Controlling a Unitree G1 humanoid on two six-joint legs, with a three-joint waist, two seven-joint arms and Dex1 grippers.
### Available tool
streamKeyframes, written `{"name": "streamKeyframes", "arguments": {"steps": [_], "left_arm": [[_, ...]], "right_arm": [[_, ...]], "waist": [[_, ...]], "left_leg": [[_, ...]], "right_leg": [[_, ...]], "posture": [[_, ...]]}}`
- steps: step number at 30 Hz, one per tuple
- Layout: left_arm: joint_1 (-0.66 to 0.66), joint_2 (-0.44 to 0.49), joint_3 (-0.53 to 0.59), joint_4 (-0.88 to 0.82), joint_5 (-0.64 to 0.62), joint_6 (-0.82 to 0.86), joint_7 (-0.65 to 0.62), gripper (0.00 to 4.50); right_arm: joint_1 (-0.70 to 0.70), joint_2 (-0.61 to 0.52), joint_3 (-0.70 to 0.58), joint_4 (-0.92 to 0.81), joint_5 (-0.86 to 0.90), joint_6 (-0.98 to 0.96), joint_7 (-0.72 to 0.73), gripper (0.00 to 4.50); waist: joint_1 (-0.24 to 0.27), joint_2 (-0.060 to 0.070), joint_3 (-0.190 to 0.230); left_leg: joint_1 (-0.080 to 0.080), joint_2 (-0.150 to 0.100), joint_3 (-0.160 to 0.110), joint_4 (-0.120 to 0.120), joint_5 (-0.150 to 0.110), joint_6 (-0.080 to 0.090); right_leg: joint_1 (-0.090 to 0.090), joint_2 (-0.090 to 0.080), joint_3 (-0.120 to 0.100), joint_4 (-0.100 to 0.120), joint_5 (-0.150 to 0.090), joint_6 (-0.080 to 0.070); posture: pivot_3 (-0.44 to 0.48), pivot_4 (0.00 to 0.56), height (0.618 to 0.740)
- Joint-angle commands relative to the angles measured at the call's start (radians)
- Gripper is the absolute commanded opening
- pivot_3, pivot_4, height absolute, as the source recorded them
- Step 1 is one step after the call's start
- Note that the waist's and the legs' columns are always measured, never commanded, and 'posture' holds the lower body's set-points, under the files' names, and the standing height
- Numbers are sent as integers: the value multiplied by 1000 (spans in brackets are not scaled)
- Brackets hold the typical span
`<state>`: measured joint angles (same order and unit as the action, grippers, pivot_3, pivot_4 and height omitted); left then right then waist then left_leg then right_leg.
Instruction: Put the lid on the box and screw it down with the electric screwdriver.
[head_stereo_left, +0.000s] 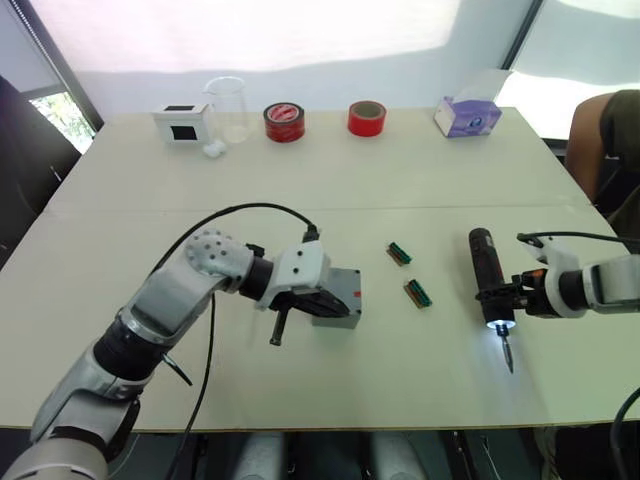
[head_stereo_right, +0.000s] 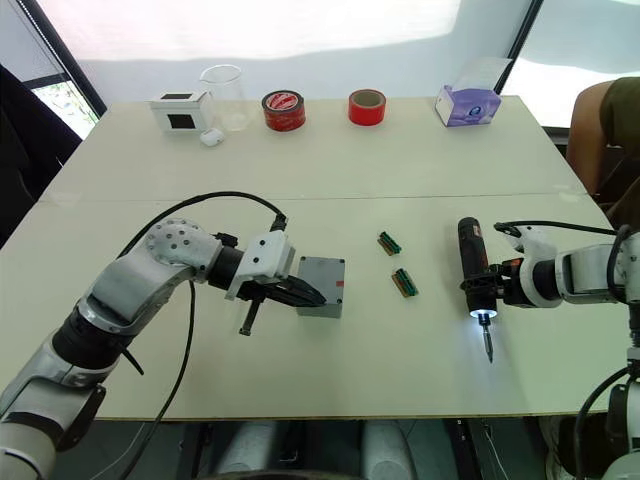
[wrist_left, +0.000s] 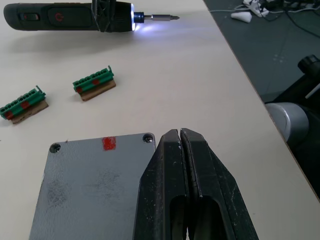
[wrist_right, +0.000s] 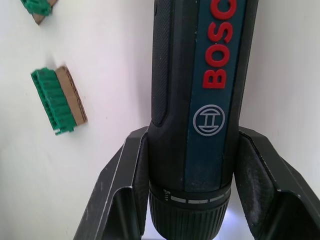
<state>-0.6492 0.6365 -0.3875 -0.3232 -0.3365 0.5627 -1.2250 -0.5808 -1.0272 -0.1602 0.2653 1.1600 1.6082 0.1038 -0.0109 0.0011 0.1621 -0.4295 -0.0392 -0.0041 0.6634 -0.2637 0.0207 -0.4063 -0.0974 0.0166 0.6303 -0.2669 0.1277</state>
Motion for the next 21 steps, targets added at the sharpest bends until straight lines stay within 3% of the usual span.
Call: {"name": "streamKeyframes", "arguments": {"steps": [1, 3, 4, 5, 9, 11, 15, 21], "left_arm": [[-4, 6, 23, -21, -6, 0, 6, 0], [-6, 11, 20, -14, 0, -2, 6, 0], [-7, 15, 18, -10, 5, -3, 6, 0], [-6, 21, 14, -5, 14, -9, 5, 0], [-11, 1, 66, 33, -24, 19, 35, 0], [-16, -48, 169, 84, -110, 118, 107, 0], [48, -21, 287, 85, -162, 199, 165, 0], [170, 117, 426, -6, -256, 355, 184, 0]], "right_arm": [[-19, 6, -22, -17, -16, 6, 9, 1767], [-8, 12, -24, -25, -45, 6, 13, 1767], [-3, 16, -26, -28, -60, 6, 15, 2766], [0, 20, -30, -30, -72, 6, 17, 2937], [6, 29, -40, -79, -138, -11, 57, 4435], [8, 28, -67, -96, -156, -84, 116, 4475], [90, -30, -62, -192, -251, -310, 299, 4475], [297, -60, -141, -393, -392, -728, 594, 4475]], "waist": [[1, 0, 0], [3, 0, 0], [3, 0, 0], [3, 0, 0], [3, 0, 0], [4, 0, 0], [-2, -1, 0], [-3, -1, 1]], "left_leg": [[0, 0, 0, 0, 0, 0], [0, 0, 0, 0, 0, 0], [0, 0, 0, 0, 0, 0], [0, 0, 0, 0, 0, 0], [0, 0, 0, 1, 0, 0], [0, 0, 0, 1, 0, 0], [0, 0, -1, 2, 0, 0], [1, 0, -1, 1, -1, 1]], "right_leg": [[0, 0, 0, 0, 0, 0], [0, 0, 0, 0, 0, 0], [0, 0, 0, 0, 0, 0], [0, 0, 0, 0, 0, 0], [1, 0, 0, 0, 0, 0], [1, 0, 0, 1, 0, 0], [1, 0, 0, 1, 0, 1], [1, 1, 0, 2, -1, 2]], "posture": [[0, 150, 740], [0, 150, 740], [0, 150, 740], [0, 150, 740], [0, 150, 740], [0, 150, 740], [0, 150, 740], [0, 150, 740]]}}
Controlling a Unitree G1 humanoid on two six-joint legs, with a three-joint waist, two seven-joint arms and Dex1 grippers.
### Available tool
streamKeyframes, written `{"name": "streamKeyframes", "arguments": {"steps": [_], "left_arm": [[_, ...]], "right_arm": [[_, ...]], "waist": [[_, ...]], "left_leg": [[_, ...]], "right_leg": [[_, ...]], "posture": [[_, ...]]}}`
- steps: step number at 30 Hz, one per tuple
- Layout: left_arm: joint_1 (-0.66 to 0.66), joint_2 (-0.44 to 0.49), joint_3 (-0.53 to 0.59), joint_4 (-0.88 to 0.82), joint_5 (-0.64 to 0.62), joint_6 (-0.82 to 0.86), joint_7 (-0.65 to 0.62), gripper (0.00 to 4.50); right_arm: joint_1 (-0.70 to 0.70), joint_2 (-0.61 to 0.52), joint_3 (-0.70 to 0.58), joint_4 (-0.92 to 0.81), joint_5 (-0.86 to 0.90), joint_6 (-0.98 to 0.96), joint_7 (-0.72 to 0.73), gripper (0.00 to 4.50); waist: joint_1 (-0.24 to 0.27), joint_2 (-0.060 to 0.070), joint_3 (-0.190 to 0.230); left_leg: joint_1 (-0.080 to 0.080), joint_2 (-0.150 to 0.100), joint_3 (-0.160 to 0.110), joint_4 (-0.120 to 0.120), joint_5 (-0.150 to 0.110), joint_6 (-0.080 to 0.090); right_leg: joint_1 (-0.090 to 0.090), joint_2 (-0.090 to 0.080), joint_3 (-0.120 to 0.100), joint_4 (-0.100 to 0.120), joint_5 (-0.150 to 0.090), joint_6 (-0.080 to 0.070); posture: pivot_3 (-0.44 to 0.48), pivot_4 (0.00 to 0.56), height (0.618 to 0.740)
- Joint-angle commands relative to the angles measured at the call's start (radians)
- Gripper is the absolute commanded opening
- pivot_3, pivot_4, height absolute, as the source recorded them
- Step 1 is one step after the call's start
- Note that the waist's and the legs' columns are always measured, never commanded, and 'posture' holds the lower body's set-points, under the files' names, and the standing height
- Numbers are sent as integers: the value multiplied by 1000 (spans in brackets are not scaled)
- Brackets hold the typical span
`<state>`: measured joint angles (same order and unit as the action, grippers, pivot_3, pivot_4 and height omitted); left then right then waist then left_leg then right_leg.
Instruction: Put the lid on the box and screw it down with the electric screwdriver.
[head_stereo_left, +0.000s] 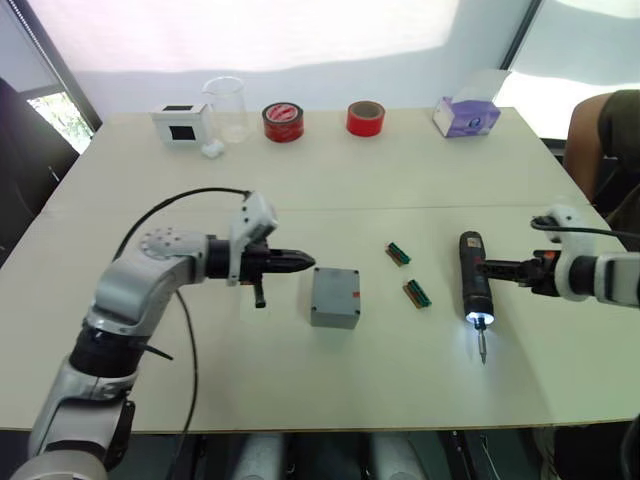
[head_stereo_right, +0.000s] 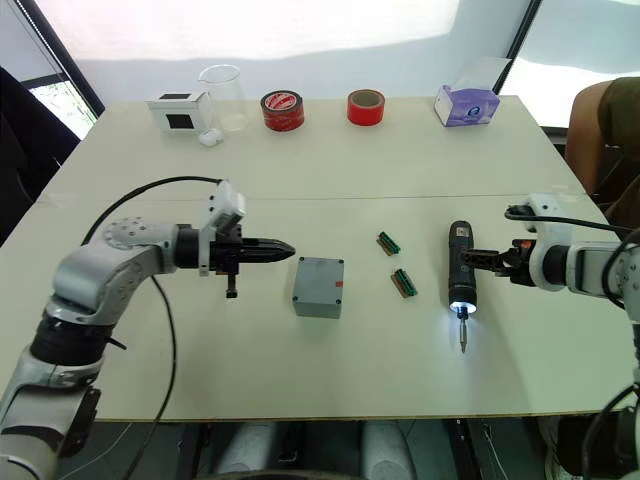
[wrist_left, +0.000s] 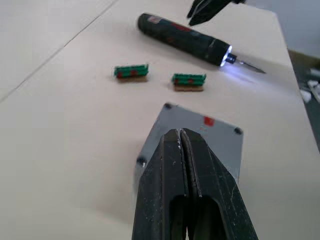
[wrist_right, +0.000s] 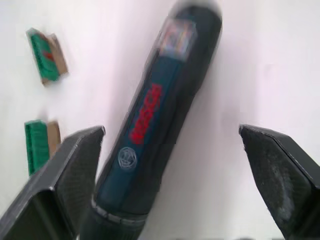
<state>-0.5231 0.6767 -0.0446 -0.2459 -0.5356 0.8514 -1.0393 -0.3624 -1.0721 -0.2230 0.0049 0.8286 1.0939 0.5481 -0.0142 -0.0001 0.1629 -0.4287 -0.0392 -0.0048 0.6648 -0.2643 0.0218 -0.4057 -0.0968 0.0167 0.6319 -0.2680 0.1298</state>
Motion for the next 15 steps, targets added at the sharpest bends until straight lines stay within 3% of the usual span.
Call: {"name": "streamKeyframes", "arguments": {"steps": [1, 5, 9, 15], "left_arm": [[72, 109, 93, -102, -62, 77, -9, 0], [150, 183, 128, -150, -101, 114, -13, 0], [318, 170, 177, -248, -168, 172, 44, 0], [522, 174, 155, -332, -165, 137, 71, 0]], "right_arm": [[116, -13, -92, -171, -62, -237, 183, 4475], [218, 13, -144, -292, -11, -233, 259, 4475], [441, 84, -107, -535, -48, -309, 288, 4475], [647, 98, -123, -696, 32, -245, 342, 4475]], "waist": [[1, 0, 0], [8, 0, 0], [19, -1, 0], [29, -1, 0]], "left_leg": [[1, 0, 0, 0, 0, 0], [2, 0, 0, 0, 0, 0], [3, 0, -1, 0, 0, 0], [3, 0, -1, -1, 0, -1]], "right_leg": [[0, 0, 0, 0, 0, 0], [3, -1, 0, 0, 0, 0], [3, -2, 0, 0, 0, 0], [3, -6, 2, -1, -1, -5]], "posture": [[0, 150, 740], [0, 150, 740], [0, 150, 740], [0, 150, 740]]}}
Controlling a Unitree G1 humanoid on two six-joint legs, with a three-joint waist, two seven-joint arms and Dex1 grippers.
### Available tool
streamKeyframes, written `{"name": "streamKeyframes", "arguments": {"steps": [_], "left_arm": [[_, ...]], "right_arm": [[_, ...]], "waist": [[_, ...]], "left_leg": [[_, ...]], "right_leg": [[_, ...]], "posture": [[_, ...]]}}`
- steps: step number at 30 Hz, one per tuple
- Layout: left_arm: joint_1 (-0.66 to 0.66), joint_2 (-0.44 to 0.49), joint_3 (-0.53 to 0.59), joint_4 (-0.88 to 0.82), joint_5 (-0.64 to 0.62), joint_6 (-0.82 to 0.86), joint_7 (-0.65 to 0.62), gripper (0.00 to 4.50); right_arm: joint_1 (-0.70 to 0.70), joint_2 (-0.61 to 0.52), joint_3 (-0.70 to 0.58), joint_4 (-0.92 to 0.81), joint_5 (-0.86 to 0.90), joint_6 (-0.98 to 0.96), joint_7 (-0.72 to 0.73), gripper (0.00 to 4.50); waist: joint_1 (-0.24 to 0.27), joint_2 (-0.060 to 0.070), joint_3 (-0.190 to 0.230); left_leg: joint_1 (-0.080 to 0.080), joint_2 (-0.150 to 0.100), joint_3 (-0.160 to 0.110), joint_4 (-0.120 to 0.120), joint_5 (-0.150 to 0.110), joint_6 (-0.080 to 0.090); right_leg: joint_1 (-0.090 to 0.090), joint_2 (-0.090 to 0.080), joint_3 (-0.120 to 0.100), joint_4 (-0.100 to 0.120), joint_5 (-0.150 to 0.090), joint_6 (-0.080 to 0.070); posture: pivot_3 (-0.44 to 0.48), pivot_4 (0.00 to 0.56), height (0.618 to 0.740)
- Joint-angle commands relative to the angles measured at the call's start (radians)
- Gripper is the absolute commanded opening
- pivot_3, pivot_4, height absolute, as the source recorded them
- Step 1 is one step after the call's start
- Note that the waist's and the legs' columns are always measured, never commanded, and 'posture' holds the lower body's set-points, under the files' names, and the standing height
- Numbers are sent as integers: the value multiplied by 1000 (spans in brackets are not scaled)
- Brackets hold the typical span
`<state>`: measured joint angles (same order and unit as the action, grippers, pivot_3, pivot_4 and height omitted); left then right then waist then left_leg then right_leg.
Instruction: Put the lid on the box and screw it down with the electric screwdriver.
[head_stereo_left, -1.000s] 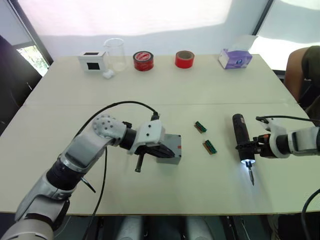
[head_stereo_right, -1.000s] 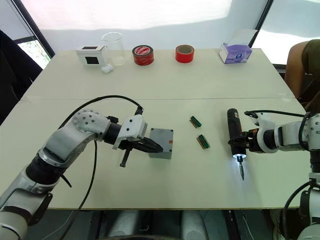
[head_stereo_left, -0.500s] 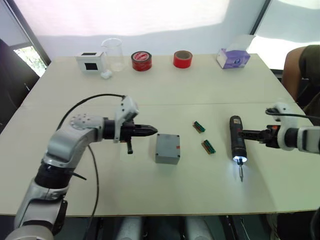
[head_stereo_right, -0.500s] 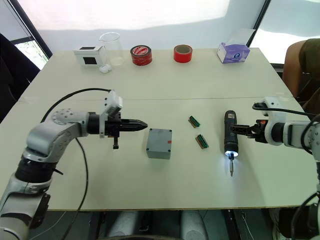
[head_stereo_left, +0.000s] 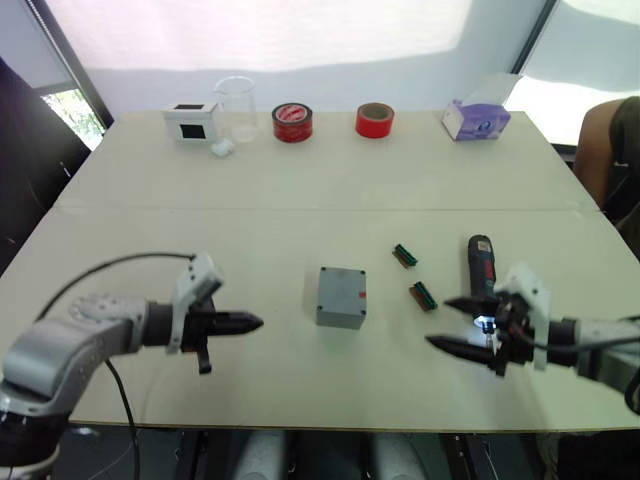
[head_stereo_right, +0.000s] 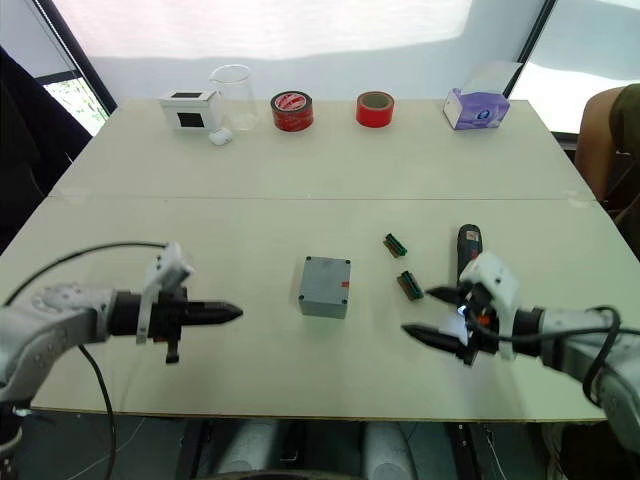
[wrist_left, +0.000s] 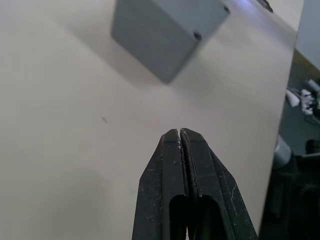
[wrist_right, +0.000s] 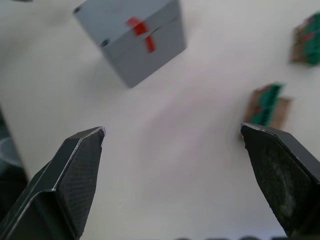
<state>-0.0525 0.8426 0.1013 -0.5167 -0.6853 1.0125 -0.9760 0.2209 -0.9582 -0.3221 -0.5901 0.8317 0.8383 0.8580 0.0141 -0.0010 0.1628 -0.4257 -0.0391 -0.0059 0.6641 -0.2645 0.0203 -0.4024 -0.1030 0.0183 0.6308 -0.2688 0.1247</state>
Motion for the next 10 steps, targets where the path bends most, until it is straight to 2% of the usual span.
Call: {"name": "streamKeyframes", "arguments": {"steps": [1, 5, 10], "left_arm": [[74, 7, 5, -73, -21, -25, 9, 0], [100, -3, 10, -98, -66, -10, 17, 0], [101, -2, 8, -93, -95, -16, 29, 0]], "right_arm": [[97, -20, -14, -122, 16, 7, 39, 4475], [159, -20, -1, -148, -13, -4, 42, 4475], [157, -5, -6, -156, -1, 3, 25, 4475]], "waist": [[2, -1, -1], [1, -1, -1], [-1, -1, -1]], "left_leg": [[1, 0, 0, 0, 0, 0], [1, 0, -1, 0, 0, 0], [1, 0, 0, -1, 0, -1]], "right_leg": [[1, 0, 0, 0, 0, -1], [2, -2, 0, -1, -1, -2], [1, -2, 0, -1, -1, -2]], "posture": [[0, 150, 740], [0, 150, 740], [0, 150, 740]]}}
